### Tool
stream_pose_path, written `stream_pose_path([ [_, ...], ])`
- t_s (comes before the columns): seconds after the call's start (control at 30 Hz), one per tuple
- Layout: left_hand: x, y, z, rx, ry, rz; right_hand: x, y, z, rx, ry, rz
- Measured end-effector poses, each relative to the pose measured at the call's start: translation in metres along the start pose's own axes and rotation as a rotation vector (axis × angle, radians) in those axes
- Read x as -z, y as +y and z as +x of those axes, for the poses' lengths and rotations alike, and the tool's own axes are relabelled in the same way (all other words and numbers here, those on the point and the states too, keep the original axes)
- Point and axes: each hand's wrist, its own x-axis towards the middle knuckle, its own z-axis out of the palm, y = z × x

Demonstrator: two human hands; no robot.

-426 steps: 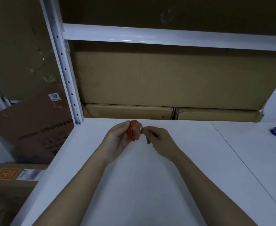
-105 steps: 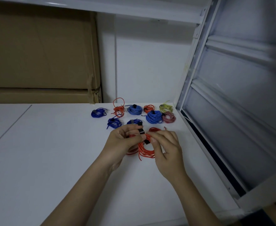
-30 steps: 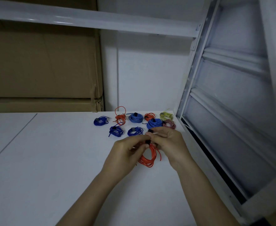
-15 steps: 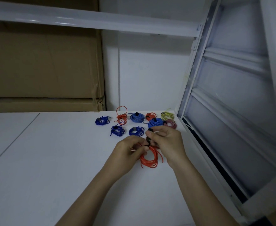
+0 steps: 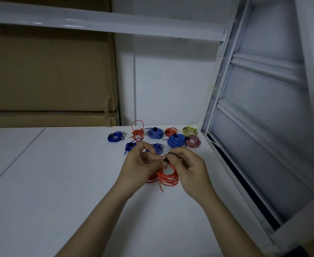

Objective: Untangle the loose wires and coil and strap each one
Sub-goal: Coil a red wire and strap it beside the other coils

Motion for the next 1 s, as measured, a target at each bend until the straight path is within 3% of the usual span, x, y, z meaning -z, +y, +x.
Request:
stream_pose_path([
  [0.17,-0.001,0.003,0.001,-0.013,0.015,0.038,0.014,0.002,-0.004,0.098,-0.03,0.06],
  [0.3,-0.004,0.005,0.001,-0.102,0.014,0.108,0.018,0.004,0.002,0.054,-0.036,0.068],
  [0.47,-0.004,0.007,0.001,-0.18,-0.008,0.116,0.024,0.003,0.012,0.038,-0.163,0.076],
  [0.73,0.005,0.01,0.003,-0.226,-0.117,0.156,0.027,0.007,0.018,0.005,-0.256,-0.201],
  [0.87,0.005,0.009,0.004,-0.214,-0.068,0.112,0.017,0.008,0.015,0.173,-0.086,-0.347],
  [1.0,0.005,0.008,0.005,-0.093,0.033,-0.024,0.01,0.01,0.011,0.249,0.059,-0.338],
])
